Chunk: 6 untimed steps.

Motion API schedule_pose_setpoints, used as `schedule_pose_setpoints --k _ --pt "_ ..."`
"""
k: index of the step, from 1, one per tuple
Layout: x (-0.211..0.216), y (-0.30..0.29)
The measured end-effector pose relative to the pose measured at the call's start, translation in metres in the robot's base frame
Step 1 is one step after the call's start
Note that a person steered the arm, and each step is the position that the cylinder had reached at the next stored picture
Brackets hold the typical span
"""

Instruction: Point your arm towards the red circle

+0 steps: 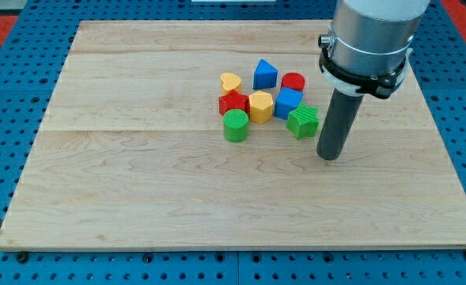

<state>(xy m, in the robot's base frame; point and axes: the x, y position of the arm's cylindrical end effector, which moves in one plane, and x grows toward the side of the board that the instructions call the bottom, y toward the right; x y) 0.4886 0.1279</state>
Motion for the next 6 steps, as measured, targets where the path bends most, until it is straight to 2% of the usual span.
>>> schedule_pose_setpoints --k 2,3,4,5,6 --pt "0.0 0.013" --pt "-0.005 0.06" --pt "-0.029 0.118" --pt "-0.061 0.138" --pt "-0.097 0.128"
